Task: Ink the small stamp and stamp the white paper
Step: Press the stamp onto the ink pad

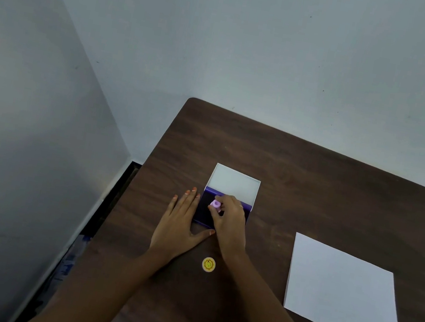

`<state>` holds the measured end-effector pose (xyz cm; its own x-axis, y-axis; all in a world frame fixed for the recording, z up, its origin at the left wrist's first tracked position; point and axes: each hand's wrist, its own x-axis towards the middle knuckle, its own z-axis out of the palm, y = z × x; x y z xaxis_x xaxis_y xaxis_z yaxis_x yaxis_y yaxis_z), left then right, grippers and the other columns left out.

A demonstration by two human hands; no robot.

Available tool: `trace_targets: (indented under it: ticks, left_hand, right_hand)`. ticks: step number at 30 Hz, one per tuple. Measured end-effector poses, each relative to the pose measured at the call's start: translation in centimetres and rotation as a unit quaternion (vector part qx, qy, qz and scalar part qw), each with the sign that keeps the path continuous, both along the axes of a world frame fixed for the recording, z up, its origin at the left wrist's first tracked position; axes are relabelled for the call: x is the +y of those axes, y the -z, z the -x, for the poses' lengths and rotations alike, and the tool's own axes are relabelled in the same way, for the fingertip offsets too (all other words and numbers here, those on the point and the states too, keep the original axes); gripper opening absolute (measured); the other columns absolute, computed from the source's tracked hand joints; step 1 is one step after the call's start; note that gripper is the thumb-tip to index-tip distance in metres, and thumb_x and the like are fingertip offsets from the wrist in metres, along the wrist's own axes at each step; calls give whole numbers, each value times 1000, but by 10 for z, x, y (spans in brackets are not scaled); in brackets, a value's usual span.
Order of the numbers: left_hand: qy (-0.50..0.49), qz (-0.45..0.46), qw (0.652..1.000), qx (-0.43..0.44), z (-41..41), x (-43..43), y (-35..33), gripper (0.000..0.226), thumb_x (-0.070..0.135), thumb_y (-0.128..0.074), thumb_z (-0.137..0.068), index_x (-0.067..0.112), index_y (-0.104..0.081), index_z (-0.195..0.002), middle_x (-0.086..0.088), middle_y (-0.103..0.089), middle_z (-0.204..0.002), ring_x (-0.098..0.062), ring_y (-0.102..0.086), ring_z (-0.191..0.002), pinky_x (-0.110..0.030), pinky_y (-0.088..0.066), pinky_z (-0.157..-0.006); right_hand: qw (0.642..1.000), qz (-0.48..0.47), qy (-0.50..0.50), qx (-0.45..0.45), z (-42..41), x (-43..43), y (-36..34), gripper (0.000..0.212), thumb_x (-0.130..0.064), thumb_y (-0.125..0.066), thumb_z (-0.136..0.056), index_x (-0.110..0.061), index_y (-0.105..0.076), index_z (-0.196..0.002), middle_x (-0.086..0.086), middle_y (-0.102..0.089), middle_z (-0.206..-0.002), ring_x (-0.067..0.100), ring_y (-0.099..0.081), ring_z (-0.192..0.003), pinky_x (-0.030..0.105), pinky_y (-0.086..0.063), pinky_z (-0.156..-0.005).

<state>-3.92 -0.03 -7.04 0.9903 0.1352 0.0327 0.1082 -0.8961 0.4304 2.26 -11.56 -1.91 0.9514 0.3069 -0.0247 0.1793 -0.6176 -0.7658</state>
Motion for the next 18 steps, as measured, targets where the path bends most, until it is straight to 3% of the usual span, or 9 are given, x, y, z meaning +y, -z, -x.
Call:
trace_targets:
  ticks: [7,14,18]
  left_hand:
    - [-3,-2,1000,2,0,0,-2,85,59,-50,-78,16,-14,-141,-7,-20,-153,-16,-13,-140,-33,-2,-112]
    - [-2,0,1000,-3,1,-1,-3,84,60,-49,-79,15,-15,-141,-7,-21,-152,-17,-15,-140,-33,-2,-112]
    - [-1,5,1000,-4,1,0,-4,85,61,-49,-79,16,-13,-141,-7,-19,-153,-16,-13,-140,-31,0,-112]
  right_hand:
    - [1000,-1,10,-12,5,1,4,19,-8,-59,-84,-3,-57,-102,17,-64,-107,24,-55,-103,22,-38,-84]
    - [1000,9,8,6,1,2,1,21,-8,-58,-84,-3,-56,-104,18,-63,-110,26,-54,-105,29,-42,-88]
    - [998,-24,15,56,-11,-1,-9,12,-6,-61,-80,0,-59,-90,19,-65,-96,27,-58,-91,24,-43,-76]
